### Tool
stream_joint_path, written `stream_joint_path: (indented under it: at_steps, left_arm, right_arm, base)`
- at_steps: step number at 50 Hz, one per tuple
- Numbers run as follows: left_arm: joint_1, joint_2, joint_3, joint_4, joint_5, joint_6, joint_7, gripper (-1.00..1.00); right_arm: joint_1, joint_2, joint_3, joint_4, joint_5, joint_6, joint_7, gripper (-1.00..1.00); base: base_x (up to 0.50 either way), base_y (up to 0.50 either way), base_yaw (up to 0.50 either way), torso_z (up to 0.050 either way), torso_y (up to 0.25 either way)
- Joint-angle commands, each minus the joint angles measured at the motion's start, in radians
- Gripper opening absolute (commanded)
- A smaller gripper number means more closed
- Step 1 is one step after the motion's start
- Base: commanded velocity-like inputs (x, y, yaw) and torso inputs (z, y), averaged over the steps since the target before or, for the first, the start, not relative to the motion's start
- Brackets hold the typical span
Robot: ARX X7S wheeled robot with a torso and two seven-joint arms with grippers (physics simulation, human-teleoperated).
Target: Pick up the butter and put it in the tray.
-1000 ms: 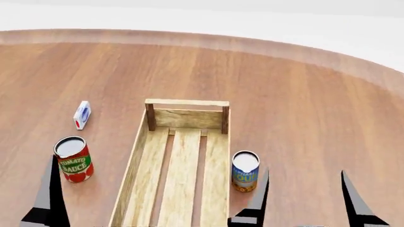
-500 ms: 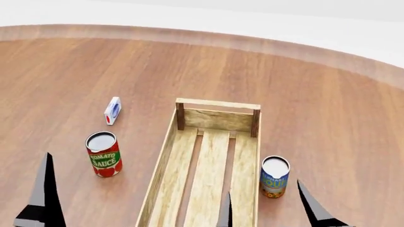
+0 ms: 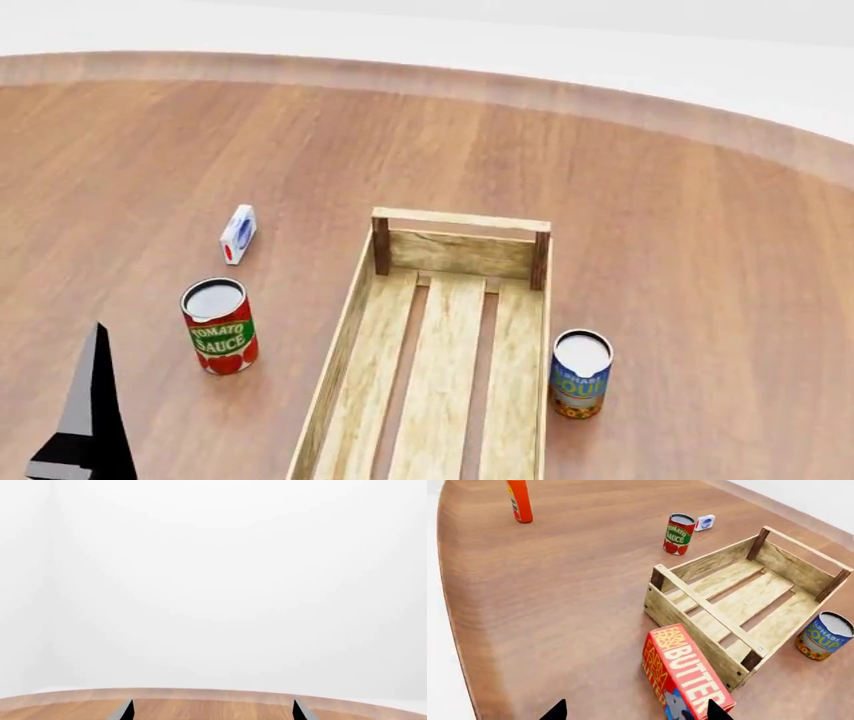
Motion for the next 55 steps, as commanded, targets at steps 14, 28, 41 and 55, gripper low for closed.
stream_joint_path:
  at_steps: [14,28,41,55]
  left_arm:
    - [-0.001,-0.012,0.018,-0.011,-0.004,0.008,-0.017,1.0]
    - [-0.001,-0.02,0.041,-0.03,0.006,0.021,-0.026,1.0]
    - [0.001,-0.027,0.046,-0.044,0.0,0.035,-0.032,1.0]
    - [-0.002,-0.036,0.047,-0.038,-0.012,0.031,-0.043,1.0]
  right_arm:
    - [0.006,0.667,-0.132,-0.005,0.515,0.1,0.482,1.0]
    - [0.234,0.877,-0.073,0.008,0.842,0.236,0.479,1.0]
    - [0.686,0.888,-0.357,0.077,0.938,0.38,0.414,1.0]
    - [1.018,0.767,-0.542,0.108,0.929,0.591,0.339,1.0]
  base:
    - [0.0,0.0,0.0,0.0,0.0]
    - [0.0,0.0,0.0,0.0,0.0]
    - [0.0,0.0,0.0,0.0,0.0]
    - [0.0,0.0,0.0,0.0,0.0]
